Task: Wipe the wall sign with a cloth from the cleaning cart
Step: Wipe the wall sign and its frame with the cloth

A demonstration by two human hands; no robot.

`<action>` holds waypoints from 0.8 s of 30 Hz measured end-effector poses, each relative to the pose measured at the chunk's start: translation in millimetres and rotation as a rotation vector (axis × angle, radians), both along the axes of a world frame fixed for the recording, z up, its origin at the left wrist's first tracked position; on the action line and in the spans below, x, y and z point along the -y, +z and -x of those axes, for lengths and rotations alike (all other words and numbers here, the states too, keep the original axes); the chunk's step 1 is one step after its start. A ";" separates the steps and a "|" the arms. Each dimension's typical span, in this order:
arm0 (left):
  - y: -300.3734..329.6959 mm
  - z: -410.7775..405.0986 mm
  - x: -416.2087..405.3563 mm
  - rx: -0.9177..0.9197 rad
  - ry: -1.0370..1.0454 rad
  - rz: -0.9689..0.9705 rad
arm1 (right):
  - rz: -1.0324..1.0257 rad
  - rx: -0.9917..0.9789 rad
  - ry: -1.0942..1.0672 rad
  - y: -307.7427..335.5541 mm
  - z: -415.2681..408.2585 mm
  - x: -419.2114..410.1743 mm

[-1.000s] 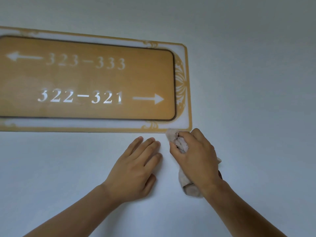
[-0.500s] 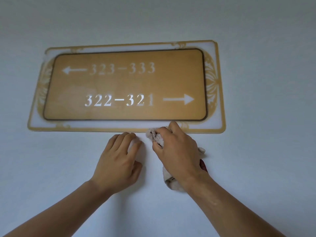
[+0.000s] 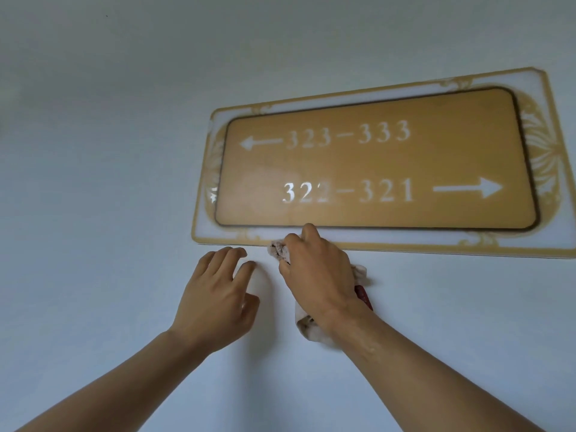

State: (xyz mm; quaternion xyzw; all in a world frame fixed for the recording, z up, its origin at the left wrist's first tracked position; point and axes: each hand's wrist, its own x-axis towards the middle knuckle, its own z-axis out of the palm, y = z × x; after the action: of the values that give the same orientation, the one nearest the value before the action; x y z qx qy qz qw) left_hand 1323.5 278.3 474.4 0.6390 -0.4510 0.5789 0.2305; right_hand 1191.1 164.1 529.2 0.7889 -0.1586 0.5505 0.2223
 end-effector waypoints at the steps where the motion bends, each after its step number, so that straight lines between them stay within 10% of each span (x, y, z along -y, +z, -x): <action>1: 2.2 -15.0 -10.2 0.007 -0.001 0.010 | -0.012 -0.008 -0.009 0.6 -15.4 -8.8; 24: 77.1 -234.7 -78.4 -0.038 -0.267 0.129 | -0.009 0.150 -0.080 45.4 -215.7 -113.7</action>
State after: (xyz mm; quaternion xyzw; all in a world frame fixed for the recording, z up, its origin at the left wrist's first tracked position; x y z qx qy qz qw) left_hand 1558.3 356.7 551.5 0.5682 -0.4894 0.5586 0.3544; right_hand 1406.9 277.8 574.6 0.7395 -0.2085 0.5981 0.2280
